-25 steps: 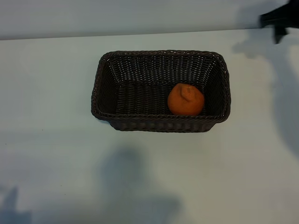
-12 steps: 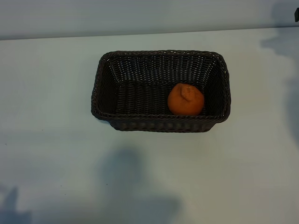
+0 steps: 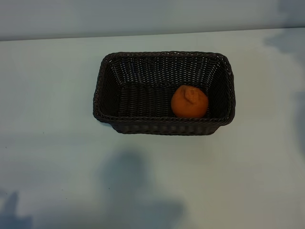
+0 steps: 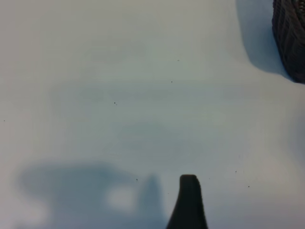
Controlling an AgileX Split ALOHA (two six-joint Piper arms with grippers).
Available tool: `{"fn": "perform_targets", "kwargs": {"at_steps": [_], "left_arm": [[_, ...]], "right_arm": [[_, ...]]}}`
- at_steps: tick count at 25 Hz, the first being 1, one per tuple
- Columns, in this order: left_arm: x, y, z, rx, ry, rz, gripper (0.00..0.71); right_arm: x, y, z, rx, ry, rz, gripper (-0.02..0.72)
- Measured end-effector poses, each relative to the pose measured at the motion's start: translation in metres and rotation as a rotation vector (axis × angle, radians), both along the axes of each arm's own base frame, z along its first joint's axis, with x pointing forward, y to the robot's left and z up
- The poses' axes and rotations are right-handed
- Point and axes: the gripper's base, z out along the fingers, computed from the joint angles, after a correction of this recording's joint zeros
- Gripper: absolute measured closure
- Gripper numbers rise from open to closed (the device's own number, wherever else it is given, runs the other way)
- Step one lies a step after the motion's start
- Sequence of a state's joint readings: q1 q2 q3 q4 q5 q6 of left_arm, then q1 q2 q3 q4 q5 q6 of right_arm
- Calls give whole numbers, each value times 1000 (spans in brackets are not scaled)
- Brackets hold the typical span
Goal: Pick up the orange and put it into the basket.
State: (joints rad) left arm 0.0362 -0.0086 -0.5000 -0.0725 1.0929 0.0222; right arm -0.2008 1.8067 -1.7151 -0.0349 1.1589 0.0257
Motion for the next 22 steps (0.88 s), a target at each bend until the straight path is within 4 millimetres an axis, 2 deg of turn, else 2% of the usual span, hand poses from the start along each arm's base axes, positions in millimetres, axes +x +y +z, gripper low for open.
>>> {"fn": "perform_targets", "kwargs": {"at_steps": [6, 11, 18, 20, 22], "left_arm": [[0, 0, 0, 1, 0, -1, 118], [0, 0, 0, 1, 0, -1, 118], [0, 0, 0, 2, 0, -1, 118], [0, 0, 0, 2, 0, -1, 118], [0, 0, 0, 3, 0, -2, 118]], "right_arm": [[-37, 12, 51, 25, -79, 26, 199], [-77, 21, 98, 11, -206, 31, 203], [-153, 38, 161, -12, -436, 25, 203], [-181, 44, 174, -22, -498, 22, 203], [-205, 48, 178, -37, -533, 25, 203]]}}
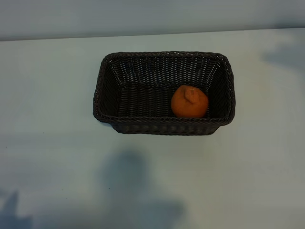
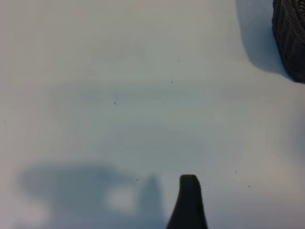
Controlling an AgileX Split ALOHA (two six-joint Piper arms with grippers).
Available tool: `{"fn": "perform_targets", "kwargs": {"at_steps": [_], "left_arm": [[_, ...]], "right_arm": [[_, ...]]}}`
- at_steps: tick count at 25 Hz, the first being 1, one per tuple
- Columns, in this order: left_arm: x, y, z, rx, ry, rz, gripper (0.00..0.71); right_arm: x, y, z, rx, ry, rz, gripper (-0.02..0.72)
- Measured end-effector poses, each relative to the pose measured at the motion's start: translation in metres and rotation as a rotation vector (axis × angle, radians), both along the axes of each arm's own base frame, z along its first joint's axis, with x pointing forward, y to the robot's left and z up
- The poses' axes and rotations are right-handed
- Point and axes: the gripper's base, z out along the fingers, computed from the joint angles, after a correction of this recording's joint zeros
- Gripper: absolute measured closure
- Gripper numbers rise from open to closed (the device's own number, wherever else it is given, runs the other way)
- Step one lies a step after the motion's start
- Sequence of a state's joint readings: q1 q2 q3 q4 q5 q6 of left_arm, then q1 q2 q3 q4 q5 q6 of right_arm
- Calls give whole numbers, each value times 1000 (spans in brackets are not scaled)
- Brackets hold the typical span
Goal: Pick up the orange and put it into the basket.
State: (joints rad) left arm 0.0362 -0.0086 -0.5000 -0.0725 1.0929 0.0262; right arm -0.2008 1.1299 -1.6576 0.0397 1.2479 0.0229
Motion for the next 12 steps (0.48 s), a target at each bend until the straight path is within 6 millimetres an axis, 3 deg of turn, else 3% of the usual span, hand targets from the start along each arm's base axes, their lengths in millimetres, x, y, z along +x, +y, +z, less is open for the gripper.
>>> {"fn": "perform_targets", "kwargs": {"at_steps": [5, 12], "left_arm": [[0, 0, 0, 0, 0, 0, 118], [0, 0, 0, -1, 0, 1, 118]], "right_arm": [[-64, 7, -2, -88, -72, -28, 203], [-127, 18, -24, -114, -147, -46, 203]]}}
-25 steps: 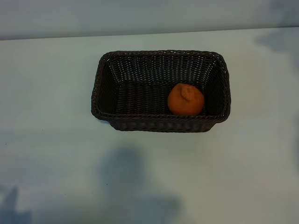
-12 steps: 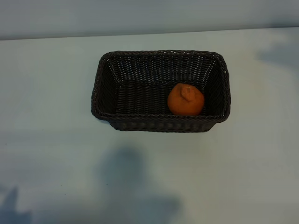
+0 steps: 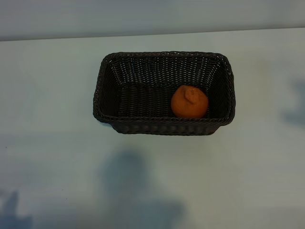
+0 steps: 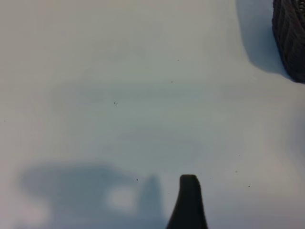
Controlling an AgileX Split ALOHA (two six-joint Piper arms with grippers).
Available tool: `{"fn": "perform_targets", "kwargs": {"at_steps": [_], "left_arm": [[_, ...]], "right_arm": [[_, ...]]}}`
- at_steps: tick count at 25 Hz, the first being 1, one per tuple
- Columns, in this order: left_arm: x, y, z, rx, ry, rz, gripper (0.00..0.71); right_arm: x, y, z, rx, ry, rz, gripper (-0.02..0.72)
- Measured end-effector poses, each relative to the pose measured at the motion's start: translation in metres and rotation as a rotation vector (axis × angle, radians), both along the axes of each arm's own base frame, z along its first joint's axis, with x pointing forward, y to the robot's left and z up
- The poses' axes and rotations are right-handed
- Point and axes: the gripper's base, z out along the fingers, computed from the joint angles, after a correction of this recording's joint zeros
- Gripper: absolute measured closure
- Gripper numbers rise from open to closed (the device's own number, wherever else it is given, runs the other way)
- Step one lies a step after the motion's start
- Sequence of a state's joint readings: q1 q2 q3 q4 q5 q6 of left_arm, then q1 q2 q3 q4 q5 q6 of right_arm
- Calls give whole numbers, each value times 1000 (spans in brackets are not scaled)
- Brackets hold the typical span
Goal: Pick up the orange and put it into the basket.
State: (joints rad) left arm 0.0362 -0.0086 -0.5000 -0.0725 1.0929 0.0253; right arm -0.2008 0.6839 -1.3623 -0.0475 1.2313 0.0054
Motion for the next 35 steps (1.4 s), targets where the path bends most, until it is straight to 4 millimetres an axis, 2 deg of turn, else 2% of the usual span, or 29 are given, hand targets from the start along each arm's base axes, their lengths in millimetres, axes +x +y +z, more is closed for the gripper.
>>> {"fn": "perform_targets", "kwargs": {"at_steps": [7, 11, 18, 23, 27, 35], "left_arm": [[0, 0, 0, 0, 0, 0, 118], [0, 0, 0, 0, 0, 0, 118], [0, 0, 0, 0, 0, 0, 118], [0, 0, 0, 0, 0, 0, 118], [0, 0, 0, -3, 0, 2, 118], [0, 0, 0, -2, 0, 2, 118]], "right_arm": [[-64, 9, -28, -20, -139, 28, 203], [-88, 7, -49, -33, -183, 30, 203], [-112, 8, -89, -35, -204, 35, 199], [-113, 9, -113, -24, -178, 45, 144], [-110, 13, -134, 15, -157, 85, 127], [-82, 17, -177, 26, 0, 165, 124]]}}
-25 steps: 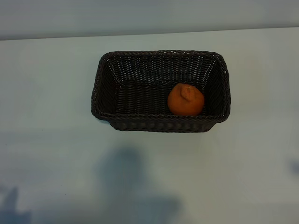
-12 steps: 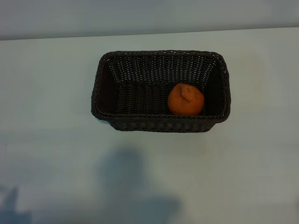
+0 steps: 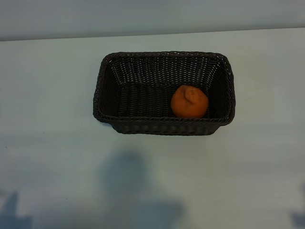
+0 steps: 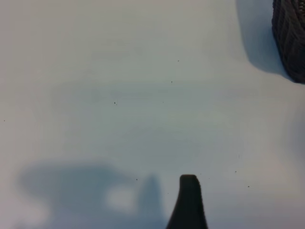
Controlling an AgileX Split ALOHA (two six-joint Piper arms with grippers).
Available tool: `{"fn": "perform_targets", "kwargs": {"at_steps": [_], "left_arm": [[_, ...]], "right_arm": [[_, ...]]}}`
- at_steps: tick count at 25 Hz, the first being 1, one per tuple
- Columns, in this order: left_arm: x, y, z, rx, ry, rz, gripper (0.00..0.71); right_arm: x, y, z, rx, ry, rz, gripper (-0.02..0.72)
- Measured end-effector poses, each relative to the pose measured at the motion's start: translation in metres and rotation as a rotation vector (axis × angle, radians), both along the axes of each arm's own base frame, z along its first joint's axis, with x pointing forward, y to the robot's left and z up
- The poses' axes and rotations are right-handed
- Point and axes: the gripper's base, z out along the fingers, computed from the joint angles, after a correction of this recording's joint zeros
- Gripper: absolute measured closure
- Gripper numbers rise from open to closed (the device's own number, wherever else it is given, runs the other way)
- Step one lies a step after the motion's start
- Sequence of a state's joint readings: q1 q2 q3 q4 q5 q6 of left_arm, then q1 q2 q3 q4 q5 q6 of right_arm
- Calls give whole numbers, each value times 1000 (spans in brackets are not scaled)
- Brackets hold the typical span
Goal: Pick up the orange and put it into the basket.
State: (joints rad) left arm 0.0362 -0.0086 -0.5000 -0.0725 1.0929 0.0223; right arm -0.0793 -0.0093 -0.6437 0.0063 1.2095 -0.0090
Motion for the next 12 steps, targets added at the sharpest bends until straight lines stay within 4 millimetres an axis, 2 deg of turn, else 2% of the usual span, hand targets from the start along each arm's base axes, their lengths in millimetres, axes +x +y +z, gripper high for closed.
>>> {"fn": "perform_targets", "kwargs": {"at_steps": [9, 12], "left_arm": [[0, 0, 0, 0, 0, 0, 118], [0, 0, 0, 0, 0, 0, 118]], "right_arm": [[16, -1, -27, 6, 81, 9, 124], [17, -1, -27, 5, 71, 9, 124]]}}
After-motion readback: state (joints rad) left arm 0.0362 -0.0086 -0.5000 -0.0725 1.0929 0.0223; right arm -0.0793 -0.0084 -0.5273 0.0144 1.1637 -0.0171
